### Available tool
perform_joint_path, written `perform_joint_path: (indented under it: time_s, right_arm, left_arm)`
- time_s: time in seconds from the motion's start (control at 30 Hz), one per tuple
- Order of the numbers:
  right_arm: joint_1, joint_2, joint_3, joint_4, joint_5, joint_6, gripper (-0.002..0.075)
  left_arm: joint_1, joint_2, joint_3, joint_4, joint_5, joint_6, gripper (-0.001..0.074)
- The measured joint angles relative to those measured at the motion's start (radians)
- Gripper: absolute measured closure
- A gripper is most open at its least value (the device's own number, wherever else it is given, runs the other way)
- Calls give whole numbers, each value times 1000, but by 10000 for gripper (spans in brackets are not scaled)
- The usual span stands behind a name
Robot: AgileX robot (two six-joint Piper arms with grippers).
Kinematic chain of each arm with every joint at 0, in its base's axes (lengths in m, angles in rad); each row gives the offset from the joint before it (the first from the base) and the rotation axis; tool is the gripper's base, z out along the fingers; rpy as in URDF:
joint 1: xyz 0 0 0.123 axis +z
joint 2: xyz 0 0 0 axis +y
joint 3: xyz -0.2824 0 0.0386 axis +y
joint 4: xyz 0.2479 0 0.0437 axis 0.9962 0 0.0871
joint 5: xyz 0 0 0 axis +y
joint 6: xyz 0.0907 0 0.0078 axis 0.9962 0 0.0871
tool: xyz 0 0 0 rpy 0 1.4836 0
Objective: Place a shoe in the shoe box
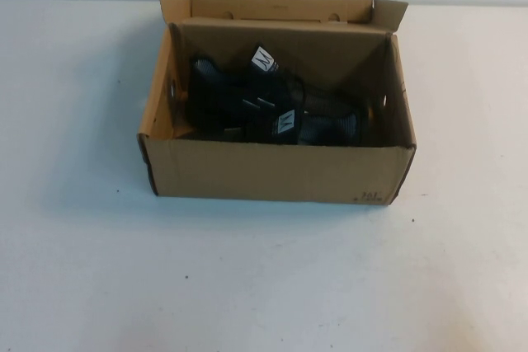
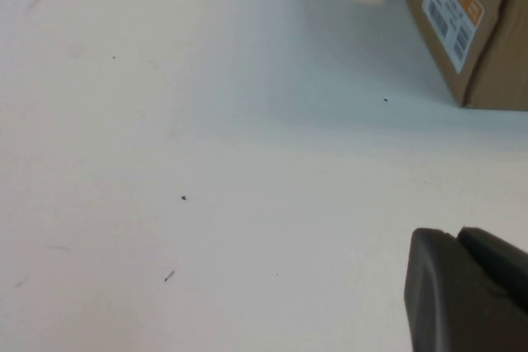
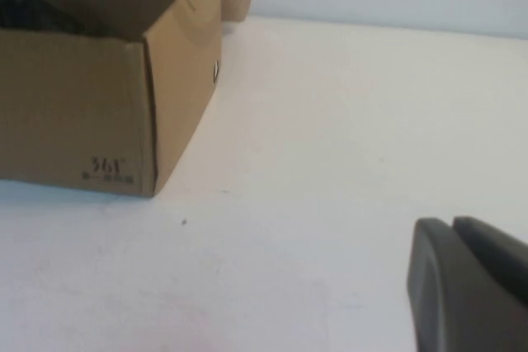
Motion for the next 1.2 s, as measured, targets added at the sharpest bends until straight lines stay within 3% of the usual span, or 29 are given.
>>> perform_joint_path:
  time_s: [0.17,0.53,1.2]
  right_arm:
    - [0,0,2,-19,75,26,742]
    - [0,0,2,-101,114,268,742]
    - [0,0,2,-119,118,285,742]
  left_arm:
    - [0,0,0,0,0,0,736]
    - [0,0,0,0,0,0,736]
    - [0,0,0,0,0,0,736]
